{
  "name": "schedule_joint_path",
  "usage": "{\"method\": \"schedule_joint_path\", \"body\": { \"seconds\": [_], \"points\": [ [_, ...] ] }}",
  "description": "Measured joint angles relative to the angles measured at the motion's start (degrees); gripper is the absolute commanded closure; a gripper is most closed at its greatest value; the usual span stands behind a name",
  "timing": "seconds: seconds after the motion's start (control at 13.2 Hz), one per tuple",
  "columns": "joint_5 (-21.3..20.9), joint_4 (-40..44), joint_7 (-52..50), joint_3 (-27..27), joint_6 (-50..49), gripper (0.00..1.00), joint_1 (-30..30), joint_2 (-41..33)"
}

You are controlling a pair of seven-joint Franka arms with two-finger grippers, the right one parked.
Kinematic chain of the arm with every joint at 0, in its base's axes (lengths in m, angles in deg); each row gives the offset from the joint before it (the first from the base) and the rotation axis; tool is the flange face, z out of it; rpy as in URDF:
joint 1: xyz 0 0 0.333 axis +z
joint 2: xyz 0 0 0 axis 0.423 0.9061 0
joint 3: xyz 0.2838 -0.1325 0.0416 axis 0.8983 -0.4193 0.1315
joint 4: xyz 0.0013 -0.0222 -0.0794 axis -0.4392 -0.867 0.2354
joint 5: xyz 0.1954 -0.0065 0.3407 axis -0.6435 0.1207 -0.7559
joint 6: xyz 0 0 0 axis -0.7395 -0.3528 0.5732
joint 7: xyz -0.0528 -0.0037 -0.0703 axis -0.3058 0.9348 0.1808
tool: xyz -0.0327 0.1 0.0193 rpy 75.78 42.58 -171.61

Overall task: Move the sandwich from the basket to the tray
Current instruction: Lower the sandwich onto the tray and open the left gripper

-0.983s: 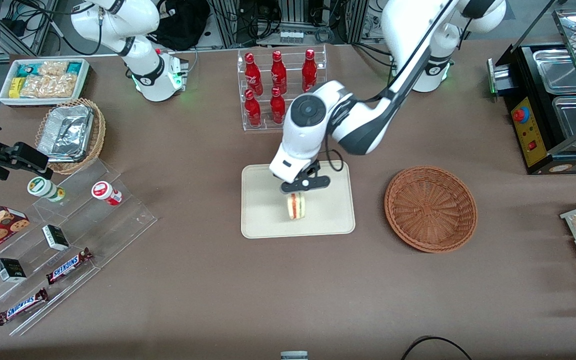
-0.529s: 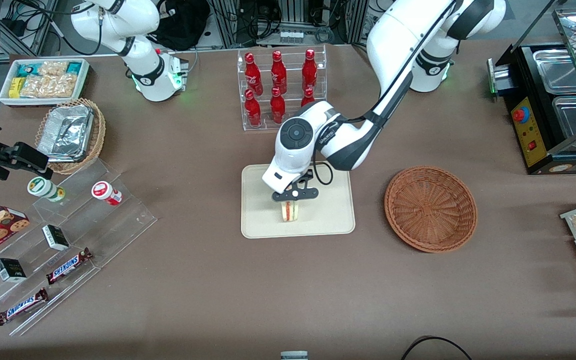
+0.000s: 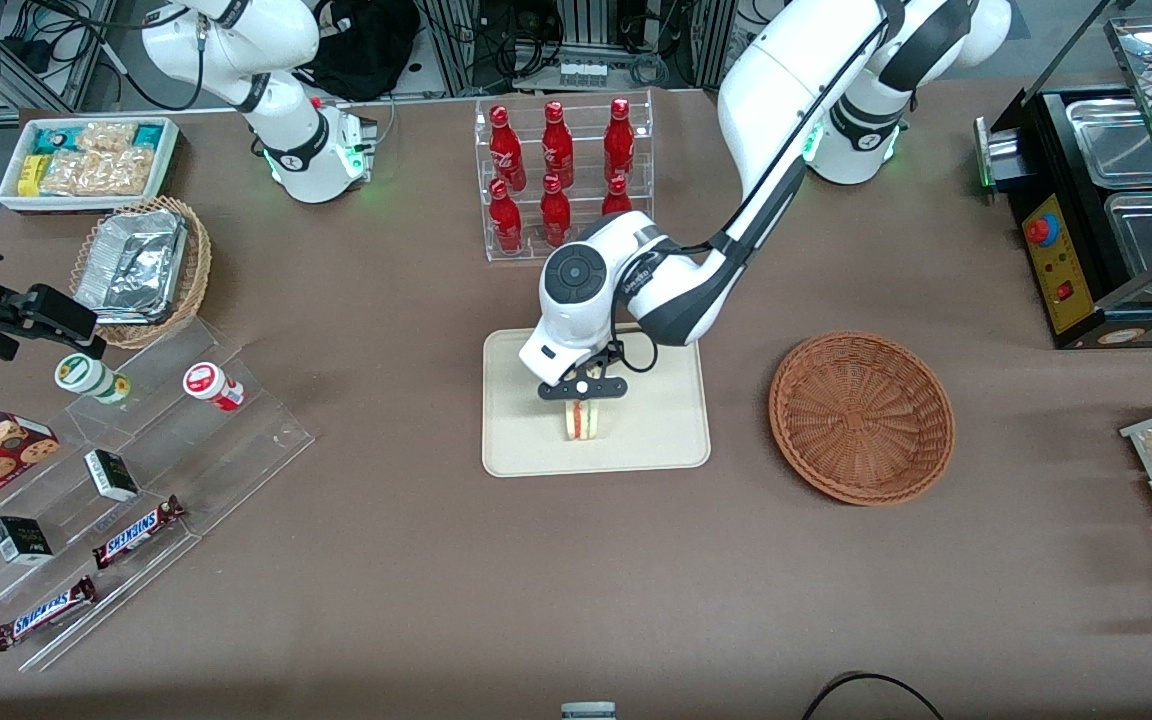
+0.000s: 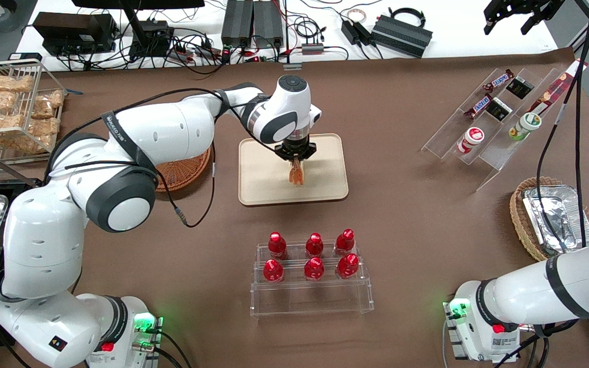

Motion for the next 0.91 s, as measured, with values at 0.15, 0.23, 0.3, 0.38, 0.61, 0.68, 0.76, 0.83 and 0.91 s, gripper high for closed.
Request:
{"method": "schedule_joint_path", "body": {
  "seconds": [0.15,0.23,0.3,0.38,0.61,0.68,0.76,0.83,0.91],
  "points": [
    [-0.2,0.0,0.0,0.2,-0.9,0.81,0.0,0.1],
    [-0.2,0.0,0.0,0.2,-1.3,0.73,0.0,0.1],
    [-0.2,0.0,0.0,0.2,-1.5,0.54,0.0,0.2],
    [-0.2,0.0,0.0,0.2,-1.5,0.32,0.0,0.4],
    [-0.2,0.1,-1.7,0.3,-1.5,0.01,0.1,0.5],
    [-0.2,0.4,-2.2,0.3,-1.5,0.01,0.1,0.5],
    [-0.2,0.8,-2.7,0.4,-1.5,0.01,0.2,0.4],
    [-0.2,1.5,-3.4,0.4,-1.7,0.00,0.3,0.0],
    [-0.2,2.2,-4.1,0.4,-3.0,0.00,0.6,-1.0]
  ]
}}
